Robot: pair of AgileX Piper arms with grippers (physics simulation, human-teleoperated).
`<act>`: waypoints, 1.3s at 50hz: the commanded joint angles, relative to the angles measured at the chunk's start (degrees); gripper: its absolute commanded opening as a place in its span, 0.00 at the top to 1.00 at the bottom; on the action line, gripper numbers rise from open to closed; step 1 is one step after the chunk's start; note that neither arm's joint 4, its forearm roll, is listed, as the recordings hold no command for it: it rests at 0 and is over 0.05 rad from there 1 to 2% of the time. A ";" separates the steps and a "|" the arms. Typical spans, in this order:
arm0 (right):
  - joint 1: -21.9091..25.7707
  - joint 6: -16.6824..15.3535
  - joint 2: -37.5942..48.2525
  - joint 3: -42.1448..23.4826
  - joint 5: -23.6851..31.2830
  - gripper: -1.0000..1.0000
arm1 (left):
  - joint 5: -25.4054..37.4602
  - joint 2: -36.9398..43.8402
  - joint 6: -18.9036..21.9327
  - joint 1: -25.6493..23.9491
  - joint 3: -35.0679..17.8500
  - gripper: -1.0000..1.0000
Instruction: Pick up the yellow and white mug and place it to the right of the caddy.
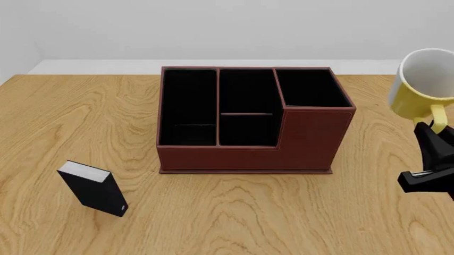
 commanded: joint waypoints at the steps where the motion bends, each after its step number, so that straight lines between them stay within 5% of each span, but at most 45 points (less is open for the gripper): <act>1: -1.10 1.04 2.62 1.10 -3.01 1.00 | -0.10 0.00 0.00 0.31 0.10 0.00; 65: -6.34 6.42 28.59 10.43 -30.54 1.00 | 1.69 0.00 1.06 0.52 -1.75 0.00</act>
